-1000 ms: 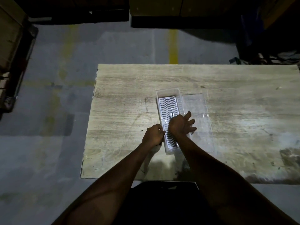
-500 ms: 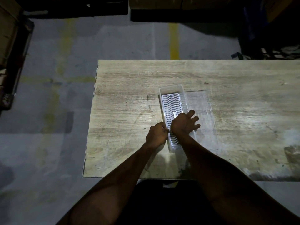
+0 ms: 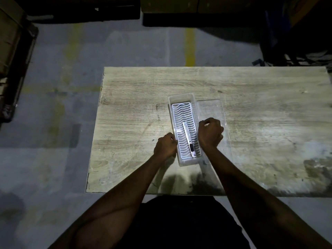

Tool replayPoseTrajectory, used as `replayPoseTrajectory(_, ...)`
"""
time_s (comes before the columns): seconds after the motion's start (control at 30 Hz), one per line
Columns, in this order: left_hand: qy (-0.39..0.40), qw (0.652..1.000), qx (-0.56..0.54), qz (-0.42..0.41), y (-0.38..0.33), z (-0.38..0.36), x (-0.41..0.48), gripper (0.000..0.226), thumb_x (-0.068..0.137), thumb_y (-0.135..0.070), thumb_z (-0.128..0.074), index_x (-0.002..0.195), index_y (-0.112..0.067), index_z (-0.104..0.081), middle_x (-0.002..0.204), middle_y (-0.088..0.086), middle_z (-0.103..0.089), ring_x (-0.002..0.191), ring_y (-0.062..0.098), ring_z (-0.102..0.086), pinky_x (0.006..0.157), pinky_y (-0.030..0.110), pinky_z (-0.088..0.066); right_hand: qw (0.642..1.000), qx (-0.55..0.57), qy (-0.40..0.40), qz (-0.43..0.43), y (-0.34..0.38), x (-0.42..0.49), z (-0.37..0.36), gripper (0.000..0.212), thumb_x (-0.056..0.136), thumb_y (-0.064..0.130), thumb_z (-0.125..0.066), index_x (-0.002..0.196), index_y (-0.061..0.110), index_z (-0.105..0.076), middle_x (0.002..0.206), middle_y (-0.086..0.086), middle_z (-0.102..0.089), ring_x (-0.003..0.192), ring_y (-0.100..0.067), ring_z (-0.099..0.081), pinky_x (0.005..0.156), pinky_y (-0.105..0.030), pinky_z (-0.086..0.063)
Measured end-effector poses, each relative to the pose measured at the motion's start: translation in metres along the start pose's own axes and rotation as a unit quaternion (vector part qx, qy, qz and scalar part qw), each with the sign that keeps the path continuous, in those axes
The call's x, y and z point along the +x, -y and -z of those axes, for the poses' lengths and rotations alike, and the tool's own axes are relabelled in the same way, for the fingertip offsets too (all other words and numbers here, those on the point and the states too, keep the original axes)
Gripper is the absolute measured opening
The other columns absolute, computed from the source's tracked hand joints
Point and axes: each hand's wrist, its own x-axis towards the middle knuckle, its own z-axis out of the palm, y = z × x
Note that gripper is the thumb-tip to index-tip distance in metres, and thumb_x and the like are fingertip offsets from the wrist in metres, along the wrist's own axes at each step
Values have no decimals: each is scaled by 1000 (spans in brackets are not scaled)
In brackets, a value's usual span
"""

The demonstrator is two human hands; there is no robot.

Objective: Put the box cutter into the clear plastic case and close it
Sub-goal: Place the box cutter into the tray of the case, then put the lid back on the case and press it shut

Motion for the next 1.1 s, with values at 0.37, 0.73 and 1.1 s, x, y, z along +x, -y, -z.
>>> replayPoseTrajectory(0.37,-52,996,-46,47,8,-19,-22,7,86,-22,-51,83,-29,-51,72,15,-68,48,27,-59,46,26,-43,968,-132,200,-74,-128,41,82,22,82,29,-60,96,12,-62,108,-17,-63,99,-36,-63,84,-40,-52)
replayPoseTrajectory(0.73,-88,991,-70,66,-8,-37,-47,16,93,-8,-48,108,-13,-51,90,19,-64,54,29,-59,49,35,-55,934,-223,280,15,-153,43,91,23,85,28,-54,98,9,-57,106,-14,-63,97,-33,-63,74,-31,-44)
replayPoseTrajectory(1.1,-101,981,-133,94,-16,-36,-45,14,89,-4,-52,99,-13,-57,71,19,-61,50,26,-57,36,26,-52,981,191,28,18,-54,64,94,24,78,0,-57,100,2,-66,97,-20,-69,92,-36,-64,80,-31,-45)
